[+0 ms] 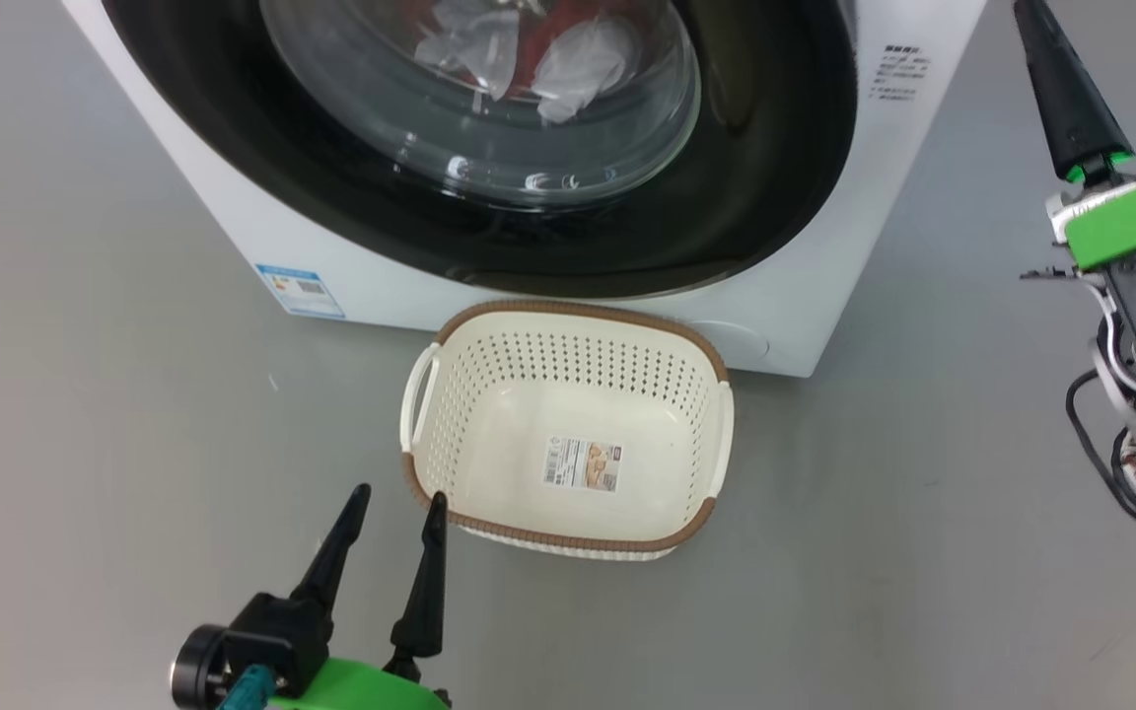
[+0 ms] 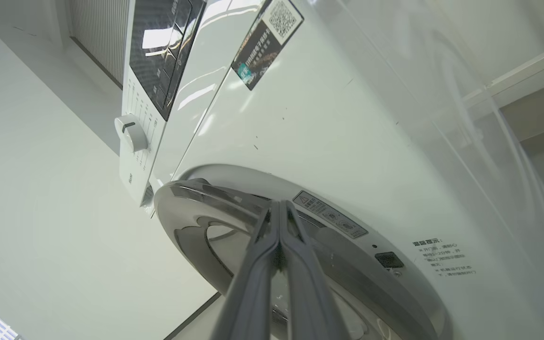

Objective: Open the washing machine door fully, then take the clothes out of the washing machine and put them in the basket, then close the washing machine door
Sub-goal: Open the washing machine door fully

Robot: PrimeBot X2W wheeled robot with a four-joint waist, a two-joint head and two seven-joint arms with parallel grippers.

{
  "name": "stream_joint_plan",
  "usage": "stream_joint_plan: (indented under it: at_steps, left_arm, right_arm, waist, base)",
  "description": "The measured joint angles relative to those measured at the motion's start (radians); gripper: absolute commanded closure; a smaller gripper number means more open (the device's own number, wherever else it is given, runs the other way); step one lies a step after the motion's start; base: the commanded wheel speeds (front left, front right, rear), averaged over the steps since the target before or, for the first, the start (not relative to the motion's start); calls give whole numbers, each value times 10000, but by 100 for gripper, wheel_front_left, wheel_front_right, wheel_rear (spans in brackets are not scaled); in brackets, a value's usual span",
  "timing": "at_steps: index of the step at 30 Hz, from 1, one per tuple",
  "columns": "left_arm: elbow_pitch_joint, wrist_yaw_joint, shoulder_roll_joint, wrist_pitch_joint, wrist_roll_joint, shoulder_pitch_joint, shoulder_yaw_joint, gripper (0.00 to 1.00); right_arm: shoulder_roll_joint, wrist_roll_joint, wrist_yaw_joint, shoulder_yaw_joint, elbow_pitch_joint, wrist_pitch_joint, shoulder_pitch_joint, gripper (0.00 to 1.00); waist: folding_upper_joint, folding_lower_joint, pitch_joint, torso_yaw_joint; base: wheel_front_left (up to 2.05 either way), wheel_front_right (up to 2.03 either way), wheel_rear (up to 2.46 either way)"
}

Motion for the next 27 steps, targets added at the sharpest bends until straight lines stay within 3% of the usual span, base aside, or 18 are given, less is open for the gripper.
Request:
stream_joint_plan:
  at_steps: [13, 20, 27]
  left_arm:
    - [-75, 92, -4, 0, -198, -618, -359, 0]
    - [-125, 174, -8, 0, -301, -865, -562, 0]
    - [-148, 180, -10, 0, -431, -1025, -694, 0]
  right_arm:
    - [-570, 2698, 0, 176, 646, 2765, -1710, 100]
    - [-775, 3266, -2, 192, 1724, 4734, -2427, 100]
    - [-767, 3313, -2, 234, 2612, 5785, -3209, 100]
  waist:
    - [0, 0, 928, 420]
    - [0, 0, 1340, 624]
    - [0, 0, 1717, 805]
  base:
    - [0, 0, 0]
    - [0, 0, 0]
    - [0, 0, 0]
